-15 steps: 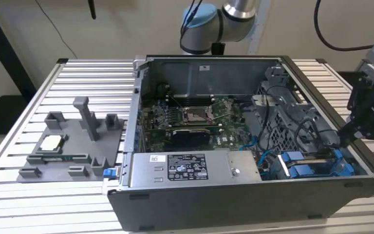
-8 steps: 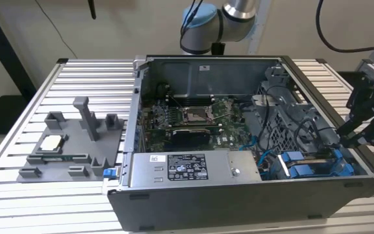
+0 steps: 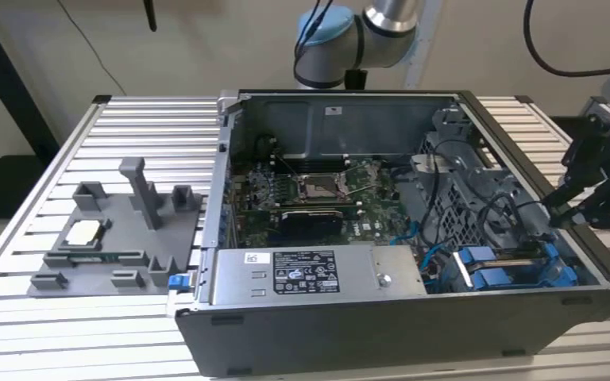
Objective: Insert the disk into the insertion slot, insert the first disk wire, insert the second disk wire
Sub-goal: 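Insert the second disk wire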
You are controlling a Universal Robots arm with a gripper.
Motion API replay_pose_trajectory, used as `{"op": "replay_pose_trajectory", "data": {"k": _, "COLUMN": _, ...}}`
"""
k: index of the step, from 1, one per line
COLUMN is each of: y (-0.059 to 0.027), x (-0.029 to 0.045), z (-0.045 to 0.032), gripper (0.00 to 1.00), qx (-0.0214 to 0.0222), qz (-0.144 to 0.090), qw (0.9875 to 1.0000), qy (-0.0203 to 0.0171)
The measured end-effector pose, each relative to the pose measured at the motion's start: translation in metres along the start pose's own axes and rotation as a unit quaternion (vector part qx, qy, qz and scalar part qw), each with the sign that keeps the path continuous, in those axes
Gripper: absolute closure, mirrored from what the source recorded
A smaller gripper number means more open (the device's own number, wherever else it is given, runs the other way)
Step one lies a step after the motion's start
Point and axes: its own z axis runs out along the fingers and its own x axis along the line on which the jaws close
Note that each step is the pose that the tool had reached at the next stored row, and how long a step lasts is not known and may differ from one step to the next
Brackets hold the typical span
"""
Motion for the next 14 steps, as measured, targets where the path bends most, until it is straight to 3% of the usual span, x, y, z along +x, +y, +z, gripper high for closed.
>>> {"op": "replay_pose_trajectory", "data": {"k": 1, "y": 0.0, "x": 0.0001, "z": 0.0, "gripper": 0.64, "qx": -0.0008, "qz": 0.0, "qw": 1.0, "qy": -0.0074}}
{"op": "replay_pose_trajectory", "data": {"k": 2, "y": -0.0001, "x": 0.0007, "z": -0.0002, "gripper": 0.67, "qx": -0.0011, "qz": 0.001, "qw": 0.9999, "qy": -0.011}}
{"op": "replay_pose_trajectory", "data": {"k": 3, "y": -0.0002, "x": 0.0012, "z": -0.0003, "gripper": 0.73, "qx": -0.0013, "qz": 0.001, "qw": 0.9999, "qy": -0.0123}}
{"op": "replay_pose_trajectory", "data": {"k": 4, "y": -0.0002, "x": 0.0017, "z": -0.0004, "gripper": 0.73, "qx": -0.0013, "qz": 0.001, "qw": 0.9999, "qy": -0.0126}}
{"op": "replay_pose_trajectory", "data": {"k": 6, "y": -0.0002, "x": 0.002, "z": -0.0005, "gripper": 0.84, "qx": -0.0013, "qz": 0.001, "qw": 0.9999, "qy": -0.0127}}
{"op": "replay_pose_trajectory", "data": {"k": 9, "y": 0.0011, "x": 0.0023, "z": -0.0016, "gripper": 0.84, "qx": -0.0013, "qz": 0.001, "qw": 0.9999, "qy": -0.0127}}
{"op": "replay_pose_trajectory", "data": {"k": 14, "y": 0.0142, "x": 0.0032, "z": -0.0045, "gripper": 0.84, "qx": -0.0013, "qz": 0.001, "qw": 0.9999, "qy": -0.0128}}
